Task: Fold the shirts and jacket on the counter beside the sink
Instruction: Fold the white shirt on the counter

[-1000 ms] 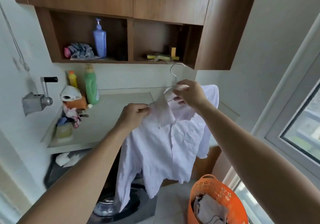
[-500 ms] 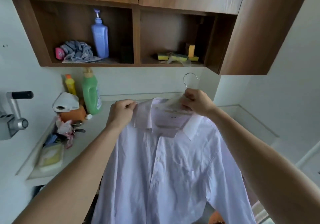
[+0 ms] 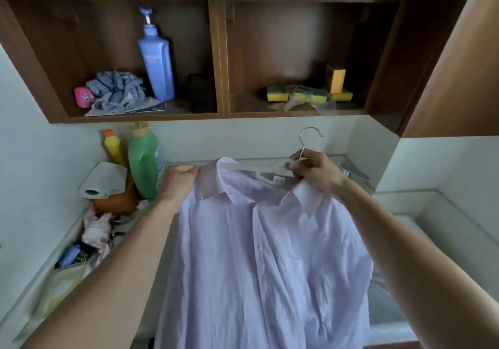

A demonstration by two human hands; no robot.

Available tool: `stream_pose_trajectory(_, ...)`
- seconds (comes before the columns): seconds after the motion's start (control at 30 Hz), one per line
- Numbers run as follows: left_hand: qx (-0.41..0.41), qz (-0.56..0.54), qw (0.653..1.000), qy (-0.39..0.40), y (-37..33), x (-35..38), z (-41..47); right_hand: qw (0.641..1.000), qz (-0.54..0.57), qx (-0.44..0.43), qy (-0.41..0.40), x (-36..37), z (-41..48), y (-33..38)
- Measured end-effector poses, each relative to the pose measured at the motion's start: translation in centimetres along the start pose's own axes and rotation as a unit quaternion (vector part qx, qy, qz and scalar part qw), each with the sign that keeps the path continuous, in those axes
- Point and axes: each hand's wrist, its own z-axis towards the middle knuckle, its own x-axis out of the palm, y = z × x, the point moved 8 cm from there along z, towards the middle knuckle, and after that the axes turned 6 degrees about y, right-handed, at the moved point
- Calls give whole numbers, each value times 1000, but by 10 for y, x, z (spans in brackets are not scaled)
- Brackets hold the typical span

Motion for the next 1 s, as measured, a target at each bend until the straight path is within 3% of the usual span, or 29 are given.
stream_pose_trajectory(0.13, -23, -78, 996, 39, 19, -12, 15, 1000, 4, -3, 27, 19, 20, 7)
stream_pose_trajectory(0.33, -71, -84, 993, 47, 36, -22, 35, 992, 102, -12, -75, 24, 37, 11)
stream_pose_trajectory(0.57, -101, -40, 994, 11, 43, -28, 63, 982, 136, -4, -135, 26, 37, 4)
stream_pose_trajectory(0.73, -108, 22, 994, 7, 46, -21, 65, 931, 246, -18, -269, 0, 33, 6)
stream_pose_trajectory(0.87, -35, -31, 997, 64, 29, -5, 59, 944, 204, -48, -253, -5, 35, 28)
stream_pose_trajectory(1.0, 28, 23, 994, 107, 18, 5, 54, 914, 313, -125, -224, -17, 35, 57)
